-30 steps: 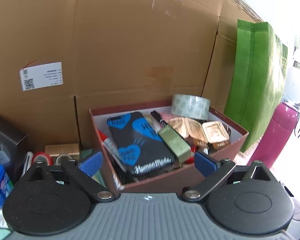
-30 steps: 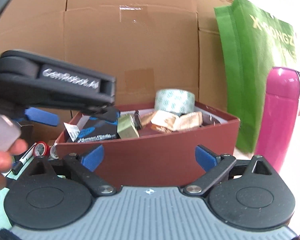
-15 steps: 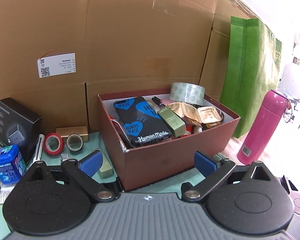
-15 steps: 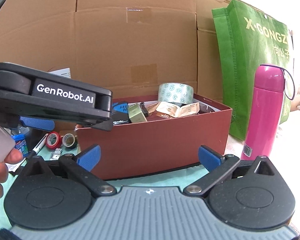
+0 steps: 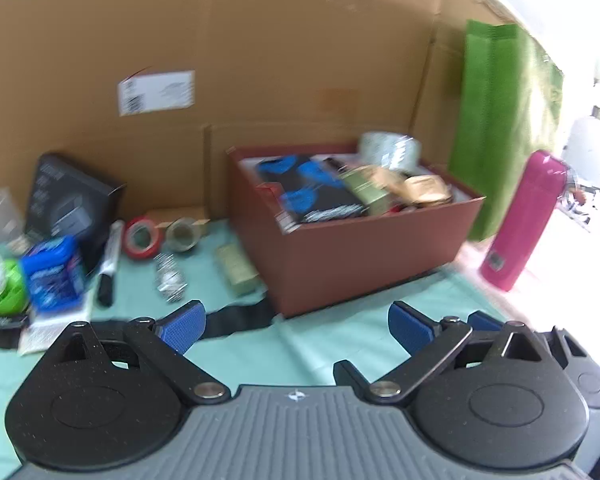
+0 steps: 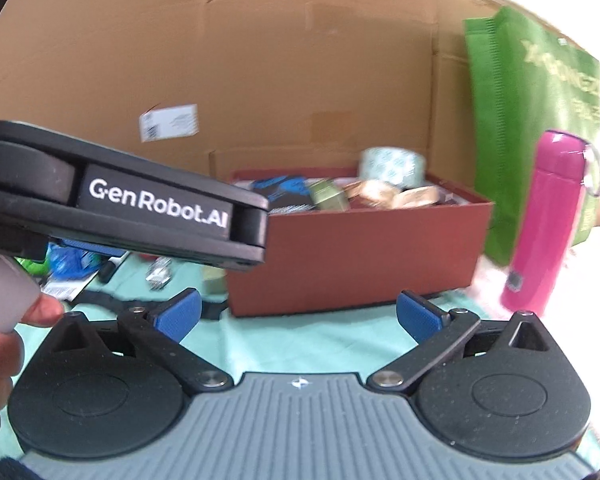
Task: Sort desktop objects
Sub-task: 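Withdraw the left tool from the maroon box back over the table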
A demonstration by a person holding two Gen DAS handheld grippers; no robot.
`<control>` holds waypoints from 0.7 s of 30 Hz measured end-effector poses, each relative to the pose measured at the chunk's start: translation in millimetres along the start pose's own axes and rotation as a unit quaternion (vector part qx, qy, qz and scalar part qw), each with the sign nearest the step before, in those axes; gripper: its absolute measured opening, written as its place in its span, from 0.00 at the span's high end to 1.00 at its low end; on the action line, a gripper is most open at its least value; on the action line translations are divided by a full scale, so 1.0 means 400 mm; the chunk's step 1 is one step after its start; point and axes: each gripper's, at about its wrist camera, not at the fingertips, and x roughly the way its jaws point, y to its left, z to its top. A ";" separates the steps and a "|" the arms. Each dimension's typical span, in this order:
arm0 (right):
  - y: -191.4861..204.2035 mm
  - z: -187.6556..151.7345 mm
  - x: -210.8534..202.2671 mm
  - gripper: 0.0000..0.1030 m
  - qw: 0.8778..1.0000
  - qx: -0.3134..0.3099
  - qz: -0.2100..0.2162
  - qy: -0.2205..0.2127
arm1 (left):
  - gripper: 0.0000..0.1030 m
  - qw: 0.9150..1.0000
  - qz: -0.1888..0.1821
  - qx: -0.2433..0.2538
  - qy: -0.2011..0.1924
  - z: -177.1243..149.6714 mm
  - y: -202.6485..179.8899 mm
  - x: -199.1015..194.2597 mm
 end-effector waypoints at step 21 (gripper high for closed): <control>0.347 0.016 0.138 0.02 0.978 -0.115 0.169 0.031 | 0.08 0.991 0.105 -0.082 0.019 0.008 0.394 0.004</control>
